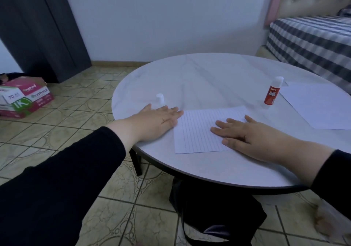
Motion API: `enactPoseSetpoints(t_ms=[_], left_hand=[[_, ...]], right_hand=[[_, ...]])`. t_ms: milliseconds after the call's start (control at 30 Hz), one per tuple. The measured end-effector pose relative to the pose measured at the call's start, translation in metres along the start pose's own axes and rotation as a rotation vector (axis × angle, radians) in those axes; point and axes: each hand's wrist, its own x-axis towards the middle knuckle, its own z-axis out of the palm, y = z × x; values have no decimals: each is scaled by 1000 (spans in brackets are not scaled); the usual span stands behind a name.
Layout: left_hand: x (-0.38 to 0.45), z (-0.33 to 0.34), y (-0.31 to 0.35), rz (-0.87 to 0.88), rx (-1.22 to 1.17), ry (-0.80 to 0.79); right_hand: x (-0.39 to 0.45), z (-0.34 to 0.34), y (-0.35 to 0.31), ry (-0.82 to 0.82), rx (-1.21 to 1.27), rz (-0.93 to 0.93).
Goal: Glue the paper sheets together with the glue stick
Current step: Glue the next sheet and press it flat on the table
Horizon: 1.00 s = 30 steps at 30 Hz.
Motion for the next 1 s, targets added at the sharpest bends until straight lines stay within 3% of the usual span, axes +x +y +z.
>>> enactPoseSetpoints(t_ms=[100,200,433,600,833,1000], left_hand=[[-3,0,14,78,7,99],[-25,6,30,186,-176,-15],[-76,1,44,177,-6,-109],[-92,4,57,183,39,-22],[-97,3,59,163,-29,-14],[-98,1,60,138,-262,37]], right_hand=[[-6,1,2,8,-39,-25],[-25,0,4,-62,-57,-2],[-60,7,2,-89,-202,-72],[-73,10,-5,0,-277,-99],[-77,8,-15,38,-107,-55],[-77,6,-18,76,40,-28]])
